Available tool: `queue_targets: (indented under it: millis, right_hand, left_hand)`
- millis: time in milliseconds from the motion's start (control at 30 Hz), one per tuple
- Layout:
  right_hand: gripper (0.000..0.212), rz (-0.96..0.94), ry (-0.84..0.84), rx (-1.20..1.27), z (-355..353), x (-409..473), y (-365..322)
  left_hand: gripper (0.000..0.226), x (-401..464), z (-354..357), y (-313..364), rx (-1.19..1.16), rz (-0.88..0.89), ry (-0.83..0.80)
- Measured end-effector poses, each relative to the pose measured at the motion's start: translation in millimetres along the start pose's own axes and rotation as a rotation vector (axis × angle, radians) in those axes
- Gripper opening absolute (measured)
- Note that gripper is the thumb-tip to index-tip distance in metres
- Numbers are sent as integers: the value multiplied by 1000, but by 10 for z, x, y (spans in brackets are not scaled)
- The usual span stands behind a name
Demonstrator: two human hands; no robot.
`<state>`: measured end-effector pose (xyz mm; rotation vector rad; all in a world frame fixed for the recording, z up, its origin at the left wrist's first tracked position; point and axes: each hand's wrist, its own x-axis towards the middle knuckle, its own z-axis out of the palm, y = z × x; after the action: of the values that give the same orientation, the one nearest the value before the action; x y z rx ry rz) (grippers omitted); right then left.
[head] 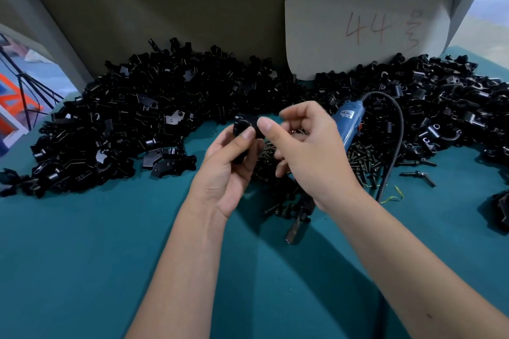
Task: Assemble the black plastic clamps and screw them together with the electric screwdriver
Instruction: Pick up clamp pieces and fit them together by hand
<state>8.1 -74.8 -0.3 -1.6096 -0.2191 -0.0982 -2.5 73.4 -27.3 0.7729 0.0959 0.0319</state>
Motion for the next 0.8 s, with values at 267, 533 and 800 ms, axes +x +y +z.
queue_targets:
  millis: [267,533,800]
  right_hand:
    - [15,-244,-532,-1211,36,-82,-44]
    - [9,-288,-542,-1218,82,-94,-16]
    - [13,-201,-53,-298,-251,117,-55]
  left_hand:
    - [32,25,-4,60,-124,51,229]
    - [20,36,-37,66,-70,125,226]
    - [33,35,22,-49,239,172,124]
